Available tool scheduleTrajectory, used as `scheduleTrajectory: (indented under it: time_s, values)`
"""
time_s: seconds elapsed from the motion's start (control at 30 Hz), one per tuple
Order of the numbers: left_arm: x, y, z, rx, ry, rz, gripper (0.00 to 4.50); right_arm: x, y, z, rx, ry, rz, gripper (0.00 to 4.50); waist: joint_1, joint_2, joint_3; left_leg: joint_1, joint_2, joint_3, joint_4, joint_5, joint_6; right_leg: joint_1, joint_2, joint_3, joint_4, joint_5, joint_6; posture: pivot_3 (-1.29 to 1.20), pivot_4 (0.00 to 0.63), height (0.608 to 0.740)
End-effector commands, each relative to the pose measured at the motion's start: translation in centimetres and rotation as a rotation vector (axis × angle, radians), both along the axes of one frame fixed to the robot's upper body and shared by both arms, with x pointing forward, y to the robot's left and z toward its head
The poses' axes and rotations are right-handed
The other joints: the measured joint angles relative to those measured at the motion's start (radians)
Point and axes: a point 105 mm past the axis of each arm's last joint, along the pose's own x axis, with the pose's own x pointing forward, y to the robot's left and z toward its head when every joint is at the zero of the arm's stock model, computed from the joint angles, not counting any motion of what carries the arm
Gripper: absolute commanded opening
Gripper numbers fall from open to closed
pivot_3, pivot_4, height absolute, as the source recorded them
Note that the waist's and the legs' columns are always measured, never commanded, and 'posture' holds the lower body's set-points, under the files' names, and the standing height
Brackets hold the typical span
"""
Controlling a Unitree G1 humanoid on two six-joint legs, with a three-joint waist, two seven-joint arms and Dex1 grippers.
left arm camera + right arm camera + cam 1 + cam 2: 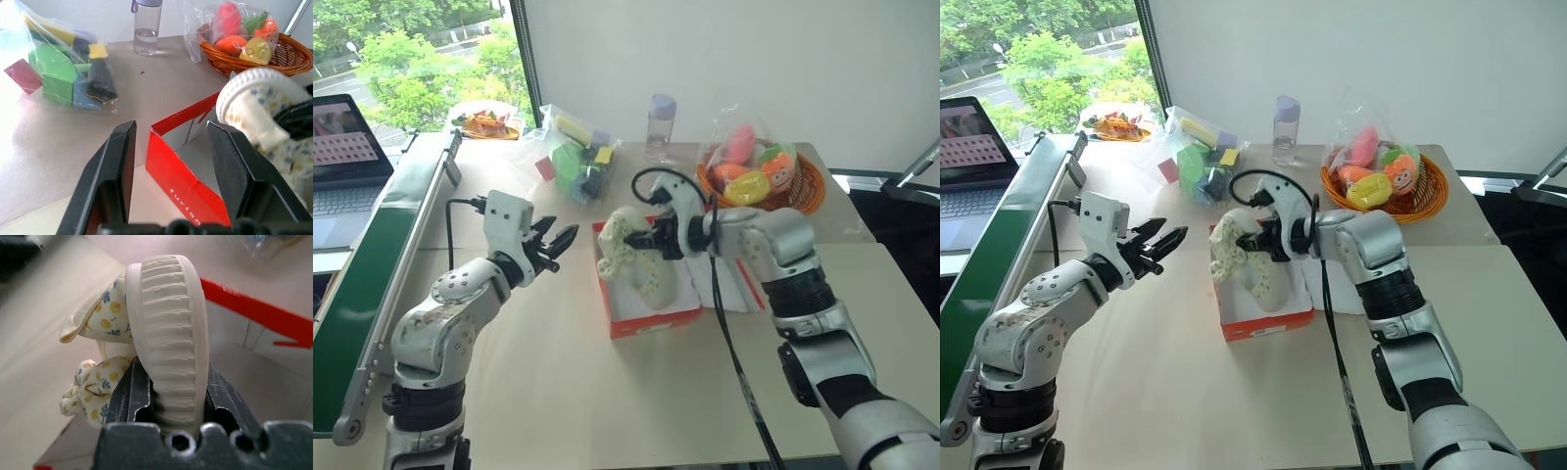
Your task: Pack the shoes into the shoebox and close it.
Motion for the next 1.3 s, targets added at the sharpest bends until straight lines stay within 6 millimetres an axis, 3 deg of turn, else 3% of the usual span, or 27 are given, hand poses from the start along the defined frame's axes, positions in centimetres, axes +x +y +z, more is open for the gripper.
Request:
scheduleTrajectory:
  time_s: [0.03,0.2,0.43,0.6,0.67,0.8,0.87,0.97,1.07,1.3]
  values:
    - [-0.4,-0.8,1.0,-0.004,-0.041,-0.008,2.42,1.7,-1.3,-1.5,-0.110,-0.084,-0.034,0.60,0.000,0.000,0.000,0.000,0.000,0.000,0.000,0.000,0.000,0.000,0.000,0.000,0.000,0.000,0.000,0.00,0.150,0.740]
    - [-0.6,-0.3,1.3,0.010,-0.041,0.028,2.42,4.5,-3.7,-5.4,-0.214,-0.071,-0.205,0.60,0.000,-0.001,-0.001,0.001,0.000,0.000,0.000,0.000,0.000,0.001,0.000,0.000,0.000,0.000,0.000,0.00,0.150,0.740]
    - [-1.1,-0.8,1.5,-0.006,-0.040,0.031,2.42,6.2,-5.5,-6.8,-0.261,-0.057,-0.348,0.60,-0.007,-0.003,-0.002,0.012,0.001,0.000,0.001,0.000,0.000,0.012,0.002,0.001,-0.001,0.000,0.000,0.00,0.150,0.740]
    - [-1.1,-1.0,1.4,-0.010,-0.035,0.029,2.42,6.5,-5.3,-7.2,-0.293,-0.090,-0.378,0.60,-0.016,-0.003,-0.002,0.024,0.003,0.000,0.001,0.000,0.000,0.024,0.003,0.001,-0.004,-0.004,0.003,0.00,0.150,0.740]
    - [-1.1,-1.1,1.4,-0.009,-0.034,0.024,2.42,6.4,-5.0,-7.3,-0.300,-0.093,-0.373,1.57,-0.020,-0.003,-0.003,0.024,0.003,0.000,0.001,0.000,0.000,0.024,0.003,0.001,-0.004,-0.004,0.003,0.00,0.150,0.740]
    - [-0.9,-1.2,1.6,-0.009,-0.034,0.020,2.42,6.0,-4.0,-6.4,-0.281,-0.129,-0.325,2.87,-0.020,-0.003,-0.003,0.023,0.002,-0.001,0.001,0.000,0.000,0.022,0.003,0.002,-0.003,-0.002,0.001,0.00,0.150,0.740]
    - [-0.9,-1.3,1.6,-0.009,-0.036,0.017,2.42,6.0,-3.5,-5.1,-0.248,-0.159,-0.316,3.64,-0.020,-0.003,-0.003,0.021,0.002,-0.001,-0.001,0.000,0.000,0.021,0.002,0.002,-0.003,-0.002,-0.001,0.00,0.150,0.740]
    - [-0.8,-1.4,1.7,-0.010,-0.035,0.011,2.42,5.7,-2.2,-2.1,-0.143,-0.165,-0.304,4.45,-0.020,-0.003,-0.002,0.016,0.001,-0.001,-0.002,0.000,0.000,0.016,0.001,0.002,-0.003,-0.002,0.000,0.00,0.150,0.740]
    - [-0.9,-1.4,1.7,-0.010,-0.033,0.012,2.42,4.5,-1.1,0.1,-0.107,-0.203,-0.248,4.45,-0.019,-0.002,-0.002,0.004,0.000,-0.003,-0.001,0.000,0.000,0.002,0.001,0.003,0.001,-0.001,0.000,0.00,0.150,0.740]
    - [-1.0,-0.3,2.0,0.005,-0.038,0.051,2.42,2.1,0.1,3.2,-0.012,-0.240,-0.136,4.45,-0.019,-0.002,-0.002,0.002,0.000,-0.006,-0.001,0.000,0.000,0.000,0.001,0.002,0.001,-0.001,0.000,0.00,0.150,0.740]
